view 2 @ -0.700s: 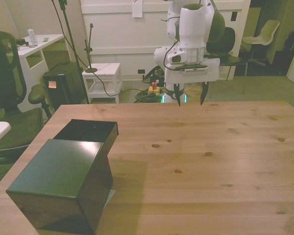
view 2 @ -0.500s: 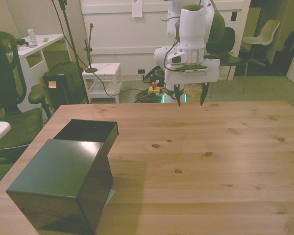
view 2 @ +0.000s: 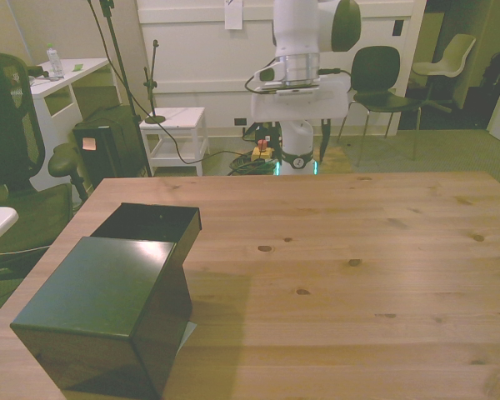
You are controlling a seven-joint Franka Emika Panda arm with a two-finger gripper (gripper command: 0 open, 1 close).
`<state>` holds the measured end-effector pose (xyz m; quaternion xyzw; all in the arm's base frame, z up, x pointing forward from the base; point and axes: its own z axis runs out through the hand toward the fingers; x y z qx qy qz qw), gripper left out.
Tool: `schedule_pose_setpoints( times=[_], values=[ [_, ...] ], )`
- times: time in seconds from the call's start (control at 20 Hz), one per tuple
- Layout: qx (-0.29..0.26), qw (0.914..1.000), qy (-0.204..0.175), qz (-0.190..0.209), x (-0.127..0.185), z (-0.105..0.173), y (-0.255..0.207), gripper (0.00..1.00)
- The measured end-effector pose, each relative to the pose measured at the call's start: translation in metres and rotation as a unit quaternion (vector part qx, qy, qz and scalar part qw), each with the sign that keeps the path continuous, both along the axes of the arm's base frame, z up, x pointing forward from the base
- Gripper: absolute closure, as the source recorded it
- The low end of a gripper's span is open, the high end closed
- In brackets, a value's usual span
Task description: Close the top drawer
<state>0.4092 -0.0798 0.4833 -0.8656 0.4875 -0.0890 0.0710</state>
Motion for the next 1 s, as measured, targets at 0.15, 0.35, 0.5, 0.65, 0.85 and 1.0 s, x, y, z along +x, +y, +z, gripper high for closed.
schedule_pose_setpoints(
  times=[0.15, 0.35, 0.5, 0.65, 0.85, 1.0],
  values=[
    [0.006, 0.9991, 0.006, -0.041, -0.005, -0.008, -0.039, 0.00],
    [0.004, 0.9965, 0.006, -0.084, -0.004, -0.018, -0.082, 0.00],
    [0.006, 0.9940, 0.010, -0.109, 0.006, -0.021, -0.113, 0.00],
    [0.005, 0.9919, 0.009, -0.126, 0.024, -0.019, -0.140, 0.00],
    [-0.004, 0.9898, 0.007, -0.142, 0.049, -0.015, -0.178, 0.00],
    [-0.011, 0.9907, 0.015, -0.135, 0.067, -0.019, -0.192, 0.00]
  ],
)
